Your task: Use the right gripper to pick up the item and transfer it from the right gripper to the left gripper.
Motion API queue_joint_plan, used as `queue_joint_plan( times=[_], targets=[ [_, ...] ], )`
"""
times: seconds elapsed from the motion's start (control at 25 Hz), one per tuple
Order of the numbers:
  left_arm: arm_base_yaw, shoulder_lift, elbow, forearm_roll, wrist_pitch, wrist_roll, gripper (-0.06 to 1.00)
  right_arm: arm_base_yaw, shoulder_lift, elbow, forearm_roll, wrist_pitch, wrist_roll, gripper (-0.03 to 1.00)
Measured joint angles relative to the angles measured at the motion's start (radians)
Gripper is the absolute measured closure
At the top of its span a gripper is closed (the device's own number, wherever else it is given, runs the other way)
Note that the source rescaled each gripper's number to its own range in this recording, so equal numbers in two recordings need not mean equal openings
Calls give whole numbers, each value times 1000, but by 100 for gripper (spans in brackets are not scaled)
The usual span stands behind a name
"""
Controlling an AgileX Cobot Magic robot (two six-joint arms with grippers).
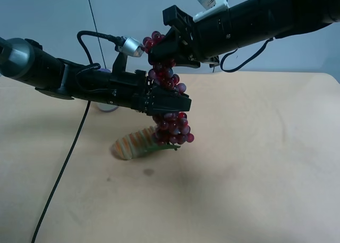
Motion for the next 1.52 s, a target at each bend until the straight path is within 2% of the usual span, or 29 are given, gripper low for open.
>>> queue_joint_plan(
  times=[0.6, 0.68, 0.84, 0.92, 1.04, 1.28, 1.52],
  targets=[
    [0, 0, 0, -1, 0, 0, 84, 3, 0, 0, 2, -22, 0, 96],
    [0, 0, 0, -1, 0, 0, 84, 3, 0, 0, 2, -22, 0, 83],
    [1, 0, 0, -3, 9, 1, 84, 0, 0, 0, -31, -42, -1, 35],
    [2, 0, 0, -2, 14, 1, 85, -1, 0, 0, -55, -52, 0, 21],
    [2, 0, 0, 2, 18, 2, 86, -2, 0, 0, -73, -54, 0, 15],
    [2, 3, 0, 11, 22, -1, 86, -3, -7, -1, -101, -48, 9, 14],
    [0, 3, 0, 8, 21, -16, 86, 3, -78, -1, -235, -9, 42, 12]
  ],
)
